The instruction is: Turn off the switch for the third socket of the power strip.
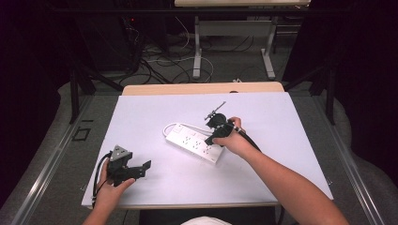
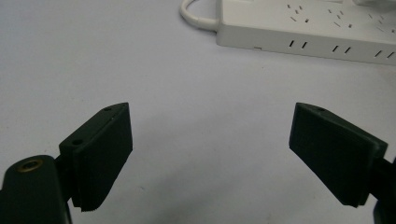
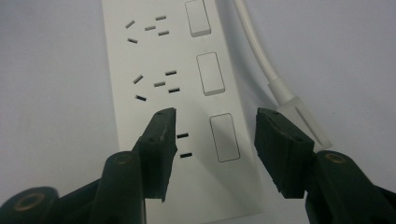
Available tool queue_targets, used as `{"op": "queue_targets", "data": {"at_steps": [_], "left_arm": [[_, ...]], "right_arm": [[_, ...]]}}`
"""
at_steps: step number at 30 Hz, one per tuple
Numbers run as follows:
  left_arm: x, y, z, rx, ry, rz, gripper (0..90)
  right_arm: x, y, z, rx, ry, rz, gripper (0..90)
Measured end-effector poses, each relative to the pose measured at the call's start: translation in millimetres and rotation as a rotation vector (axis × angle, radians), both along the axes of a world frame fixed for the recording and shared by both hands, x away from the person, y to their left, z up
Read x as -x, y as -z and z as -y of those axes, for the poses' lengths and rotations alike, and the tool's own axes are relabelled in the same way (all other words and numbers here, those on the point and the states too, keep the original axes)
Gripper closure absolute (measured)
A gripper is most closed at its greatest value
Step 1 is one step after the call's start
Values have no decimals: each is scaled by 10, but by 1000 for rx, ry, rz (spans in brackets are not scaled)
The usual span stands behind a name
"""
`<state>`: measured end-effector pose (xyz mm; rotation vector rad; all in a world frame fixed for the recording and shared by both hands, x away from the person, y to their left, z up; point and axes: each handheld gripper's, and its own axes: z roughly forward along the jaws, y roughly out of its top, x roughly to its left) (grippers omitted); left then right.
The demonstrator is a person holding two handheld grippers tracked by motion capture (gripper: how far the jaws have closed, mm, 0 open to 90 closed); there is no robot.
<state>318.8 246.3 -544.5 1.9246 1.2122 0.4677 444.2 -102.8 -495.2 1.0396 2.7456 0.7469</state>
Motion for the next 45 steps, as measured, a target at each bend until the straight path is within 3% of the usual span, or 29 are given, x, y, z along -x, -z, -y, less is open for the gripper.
{"op": "queue_targets", "data": {"at_steps": [4, 5, 10, 15, 17, 20, 21, 24, 27, 28, 30, 33, 38, 45], "left_arm": [[1, 0, 2, 5, 0, -8, 134], [1, -2, 1, 4, 1, -9, 134], [1, -5, -3, -2, 3, -5, 135], [2, 4, 3, 8, -7, 1, 135], [1, 4, 1, 7, -7, 2, 135], [0, 5, 2, 7, -7, 1, 135], [1, -2, -4, 4, 0, -10, 135], [-1, 2, 1, 7, -1, -7, 135], [-2, 2, 1, 7, -2, -7, 135], [-1, 3, 1, 7, -3, -8, 135], [-3, 2, -4, 0, -1, -6, 135], [-3, 1, -4, -1, -1, -5, 135], [-7, 1, -13, 2, -10, -11, 134], [-13, 8, -19, 20, -23, -14, 92]], "right_arm": [[49, 5, -31, -17, 14, -10, 442], [40, 1, -30, -7, -14, 0, 434], [60, 9, -60, 12, -30, 48, 391], [64, -1, -66, 31, -31, 55, 370], [58, 0, -61, 13, -19, 63, 356], [81, -22, -60, -16, 35, 29, 345], [65, -26, -48, -18, 13, 42, 345], [86, -50, -52, -40, 46, 38, 296], [98, -59, -50, -63, 50, 79, 177], [111, -69, -58, -64, 72, 80, 165], [108, -72, -51, -80, 62, 121, 153], [118, -102, -41, -84, 65, 128, 141], [123, -117, -36, -128, 80, 189, 0], [147, -168, -28, -130, 70, 237, 0]]}}
